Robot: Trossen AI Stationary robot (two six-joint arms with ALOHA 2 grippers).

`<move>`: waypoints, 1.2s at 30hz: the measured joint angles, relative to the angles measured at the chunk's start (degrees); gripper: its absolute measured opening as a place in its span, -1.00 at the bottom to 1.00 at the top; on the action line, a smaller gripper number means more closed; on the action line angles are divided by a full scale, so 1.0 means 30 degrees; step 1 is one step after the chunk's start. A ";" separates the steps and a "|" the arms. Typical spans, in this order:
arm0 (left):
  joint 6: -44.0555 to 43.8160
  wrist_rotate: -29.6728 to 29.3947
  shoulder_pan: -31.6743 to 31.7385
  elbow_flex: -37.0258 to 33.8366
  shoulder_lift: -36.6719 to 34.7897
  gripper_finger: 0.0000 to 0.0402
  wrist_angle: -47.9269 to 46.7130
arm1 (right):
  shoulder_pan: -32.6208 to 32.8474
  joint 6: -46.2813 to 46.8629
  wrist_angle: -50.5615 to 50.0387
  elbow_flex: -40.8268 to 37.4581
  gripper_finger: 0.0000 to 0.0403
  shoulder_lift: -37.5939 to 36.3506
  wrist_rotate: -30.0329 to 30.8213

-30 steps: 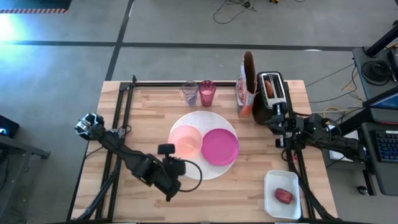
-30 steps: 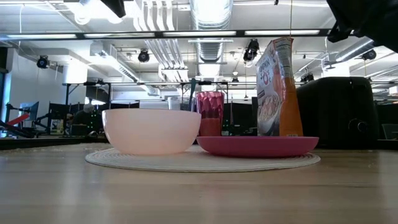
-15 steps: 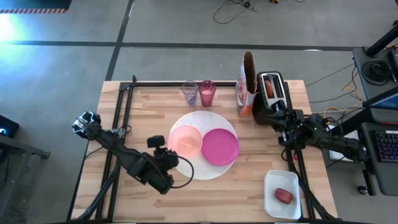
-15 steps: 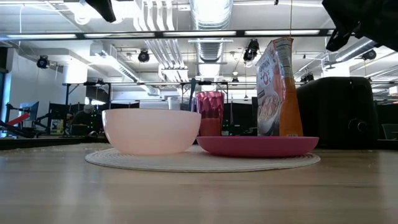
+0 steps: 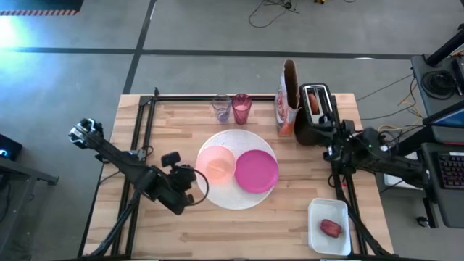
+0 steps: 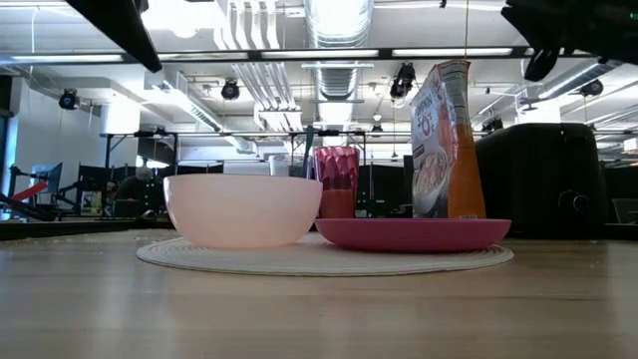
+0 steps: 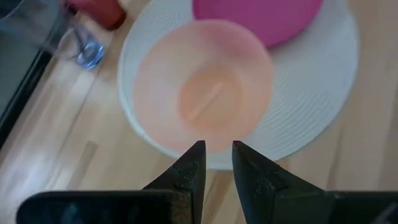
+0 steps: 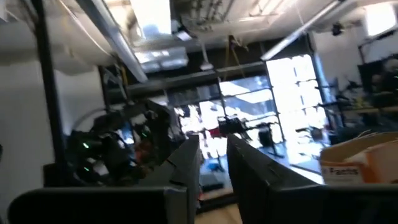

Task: Arrange a breakfast setting
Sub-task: Put the red cup on the white table mat to the top of the pink plate

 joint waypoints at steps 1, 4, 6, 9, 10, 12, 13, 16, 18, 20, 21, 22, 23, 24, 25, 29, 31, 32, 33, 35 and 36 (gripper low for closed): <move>0.0436 -0.0131 0.0000 -0.0470 -0.0402 -0.69 0.0741 | 0.0000 -0.0199 -0.0572 0.0455 -0.59 0.0430 0.0309; 0.1449 -0.1136 0.0029 -0.1975 -0.1523 -0.69 0.2496 | 0.0000 -0.0555 -0.2150 0.1862 -0.45 0.1775 0.1687; 0.2214 -0.2127 0.0036 -0.2890 -0.2194 -0.69 0.3589 | 0.0000 -0.0542 -0.3541 0.2860 -0.37 0.2633 0.2749; 0.3869 -0.3262 0.0101 -0.4003 -0.3045 -0.69 0.4908 | 0.0000 -0.0544 -0.6315 0.4541 -0.27 0.3926 0.4100; 0.4504 -0.3469 0.0171 -0.4223 -0.3245 -0.69 0.5255 | 0.0002 -0.0544 -0.7320 0.5165 -0.24 0.4338 0.4557; 0.5620 -0.3571 0.0412 -0.4473 -0.3640 -0.69 0.5727 | 0.0003 -0.0521 -0.9092 0.6403 -0.21 0.5083 0.5218; 0.6040 -0.3599 0.0613 -0.4520 -0.3786 -0.69 0.5932 | 0.0000 -0.0381 -1.0041 0.6974 -0.20 0.5410 0.5415; 0.6354 -0.3618 0.1163 -0.4567 -0.3963 -0.69 0.6088 | 0.0000 0.0588 -1.2134 0.8345 -0.20 0.6342 0.5465; 0.6354 -0.3594 0.1435 -0.4588 -0.3963 -0.69 0.6096 | 0.0000 0.1162 -1.3062 0.8931 -0.21 0.6828 0.5456; 0.6354 -0.3496 0.1650 -0.4651 -0.3937 -0.69 0.6126 | 0.0000 0.1763 -1.3664 0.9338 -0.23 0.7168 0.5440; 0.6354 -0.3477 0.1732 -0.4720 -0.3927 -0.69 0.6151 | 0.0000 0.2161 -1.3892 0.9510 -0.23 0.7315 0.5437; 0.6354 -0.3446 0.1787 -0.4794 -0.3920 -0.69 0.6164 | 0.0000 0.2722 -1.3992 0.9645 -0.24 0.7486 0.5443; 0.6354 -0.3442 0.1839 -0.4848 -0.3920 -0.69 0.6182 | 0.0001 0.3304 -1.3999 0.9767 -0.25 0.7681 0.5444; 0.6354 -0.3435 0.1894 -0.4908 -0.3920 -0.69 0.6247 | 0.0007 0.3826 -1.3992 0.9882 -0.26 0.7871 0.5423; 0.6354 -0.3442 0.1909 -0.4955 -0.3920 -0.69 0.6285 | 0.0007 0.4108 -1.3986 0.9974 -0.27 0.8103 0.5414; 0.6367 -0.3435 0.2031 -0.5057 -0.3927 -0.69 0.6256 | 0.0093 0.4295 -1.3993 1.0379 -0.31 0.9142 0.5306; 0.6533 -0.3435 0.2055 -0.5057 -0.3953 -0.69 0.6252 | 0.0095 0.4100 -1.4050 1.0828 -0.32 0.9532 0.5255; 0.6645 -0.3437 0.2055 -0.5057 -0.3984 -0.69 0.6251 | 0.0095 0.3980 -1.4275 1.1159 -0.33 0.9689 0.5257; 0.6744 -0.3442 0.2055 -0.5057 -0.4044 -0.69 0.6254 | 0.0095 0.3849 -1.4548 1.1487 -0.34 0.9826 0.5252; 0.6857 -0.3449 0.2055 -0.5057 -0.4189 -0.69 0.6234 | 0.0095 0.3464 -1.5064 1.2152 -0.35 1.0098 0.5243; 0.6857 -0.3449 0.2055 -0.5057 -0.4246 -0.69 0.6172 | 0.0100 0.3228 -1.5405 1.2479 -0.36 1.0215 0.5211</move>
